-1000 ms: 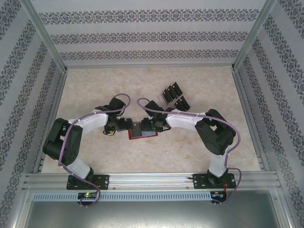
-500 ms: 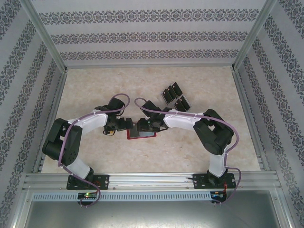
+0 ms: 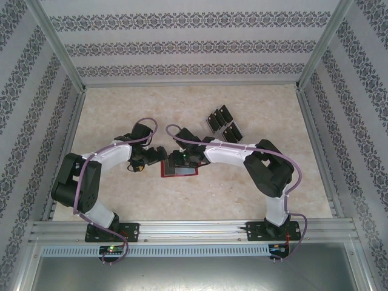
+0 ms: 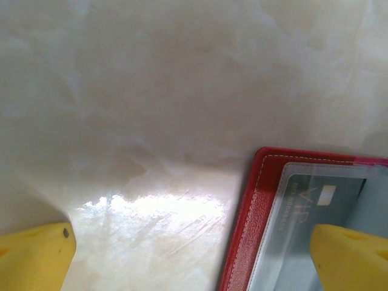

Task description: Put the credit cards into the card holder

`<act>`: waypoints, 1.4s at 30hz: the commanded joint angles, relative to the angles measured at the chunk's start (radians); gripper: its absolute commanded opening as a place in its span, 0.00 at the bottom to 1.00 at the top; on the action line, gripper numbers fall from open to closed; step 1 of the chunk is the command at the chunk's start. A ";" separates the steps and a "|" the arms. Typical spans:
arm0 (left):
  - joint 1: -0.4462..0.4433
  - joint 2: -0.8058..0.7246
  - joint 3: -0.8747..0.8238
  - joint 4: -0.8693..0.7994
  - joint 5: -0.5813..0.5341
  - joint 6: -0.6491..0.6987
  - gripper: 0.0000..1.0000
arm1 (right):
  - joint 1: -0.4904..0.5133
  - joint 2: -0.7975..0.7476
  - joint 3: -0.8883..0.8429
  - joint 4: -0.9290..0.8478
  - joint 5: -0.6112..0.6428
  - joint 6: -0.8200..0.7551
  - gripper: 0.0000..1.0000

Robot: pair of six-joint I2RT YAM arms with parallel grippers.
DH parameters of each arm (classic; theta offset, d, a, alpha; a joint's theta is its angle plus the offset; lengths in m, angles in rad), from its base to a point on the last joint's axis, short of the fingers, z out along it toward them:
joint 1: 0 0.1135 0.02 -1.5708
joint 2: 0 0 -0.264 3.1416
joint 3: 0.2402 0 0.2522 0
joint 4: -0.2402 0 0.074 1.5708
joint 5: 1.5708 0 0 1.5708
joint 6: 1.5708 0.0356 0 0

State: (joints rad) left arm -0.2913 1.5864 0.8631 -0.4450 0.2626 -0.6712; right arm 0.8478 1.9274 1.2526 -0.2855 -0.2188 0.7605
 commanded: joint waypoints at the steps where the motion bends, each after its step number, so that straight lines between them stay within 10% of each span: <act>1: 0.008 0.008 -0.011 0.084 0.076 0.002 1.00 | 0.011 0.019 0.029 -0.015 -0.007 0.012 0.48; 42: -0.001 0.199 0.088 0.019 0.159 0.083 1.00 | 0.031 -0.038 -0.013 0.084 0.014 -0.006 0.48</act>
State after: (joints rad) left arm -0.2813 1.7115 0.9707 -0.3862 0.4419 -0.6434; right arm 0.8688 1.9354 1.2556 -0.2272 -0.2249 0.7601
